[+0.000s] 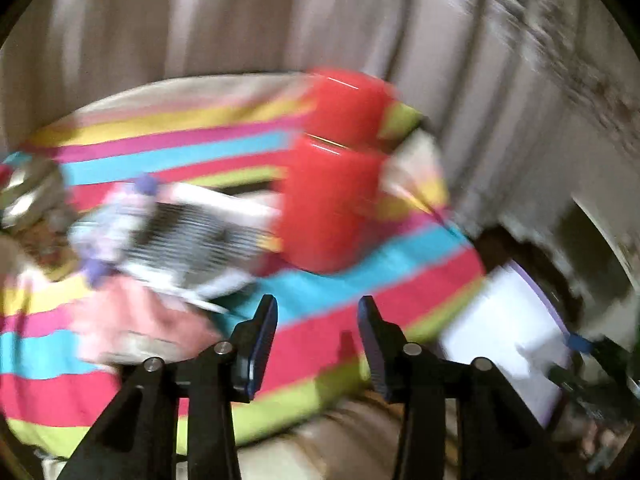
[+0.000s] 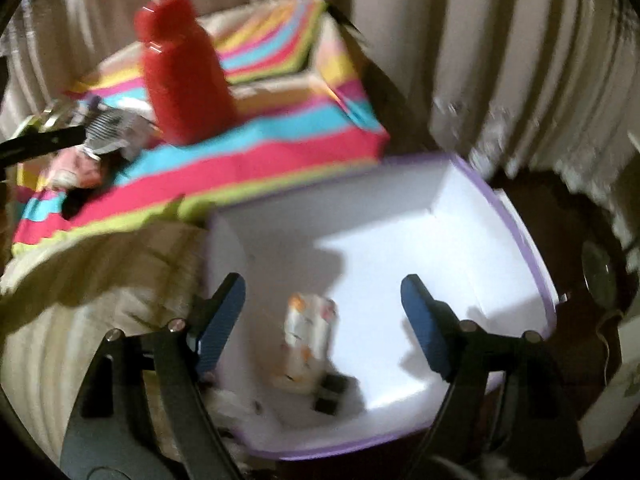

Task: Organize soft objects
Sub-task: 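Move both grippers back over the pile of soft items, then grasp the purple knit mitten with the left gripper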

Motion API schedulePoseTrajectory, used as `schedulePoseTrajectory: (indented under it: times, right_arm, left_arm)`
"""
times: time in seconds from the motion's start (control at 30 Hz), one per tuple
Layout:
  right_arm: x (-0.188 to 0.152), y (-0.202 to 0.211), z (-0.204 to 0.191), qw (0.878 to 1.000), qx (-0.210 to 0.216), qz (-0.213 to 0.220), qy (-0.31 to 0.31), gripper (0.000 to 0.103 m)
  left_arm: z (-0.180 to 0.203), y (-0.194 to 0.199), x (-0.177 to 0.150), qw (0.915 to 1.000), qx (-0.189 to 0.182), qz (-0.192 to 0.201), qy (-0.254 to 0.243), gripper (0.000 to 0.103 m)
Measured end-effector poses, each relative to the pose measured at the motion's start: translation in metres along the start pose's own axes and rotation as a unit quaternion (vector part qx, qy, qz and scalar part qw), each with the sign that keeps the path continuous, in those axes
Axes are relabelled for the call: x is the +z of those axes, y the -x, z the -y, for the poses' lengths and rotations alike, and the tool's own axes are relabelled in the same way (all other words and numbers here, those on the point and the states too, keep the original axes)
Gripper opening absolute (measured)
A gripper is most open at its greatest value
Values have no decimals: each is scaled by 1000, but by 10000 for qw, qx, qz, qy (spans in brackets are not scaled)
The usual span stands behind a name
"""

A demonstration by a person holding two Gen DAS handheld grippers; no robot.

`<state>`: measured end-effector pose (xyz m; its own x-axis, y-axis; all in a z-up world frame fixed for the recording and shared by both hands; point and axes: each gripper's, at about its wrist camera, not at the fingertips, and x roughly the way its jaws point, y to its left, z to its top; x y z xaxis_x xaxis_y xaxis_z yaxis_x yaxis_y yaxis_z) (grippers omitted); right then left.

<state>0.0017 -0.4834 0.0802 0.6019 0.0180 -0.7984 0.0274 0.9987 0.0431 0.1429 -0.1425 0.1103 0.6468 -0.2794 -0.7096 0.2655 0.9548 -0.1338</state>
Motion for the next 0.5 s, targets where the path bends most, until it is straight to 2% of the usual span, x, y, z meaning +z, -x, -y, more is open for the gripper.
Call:
schedulePoseTrajectory:
  times: [0.17,0.33,0.5]
  right_arm:
    - [31,-3,-56,9982,281,229,475,82]
    - [60,-12,-95,9950,782,205,586,83]
    - [84,-23,-130,9912,941,231,906,84]
  left_arm:
    - [-73,-11,25,9965,747,153,347,44]
    - [-115,-42,37,9939,1007,-71,445,44]
    - [-136,-86,42,9921,1020,-366,635,44]
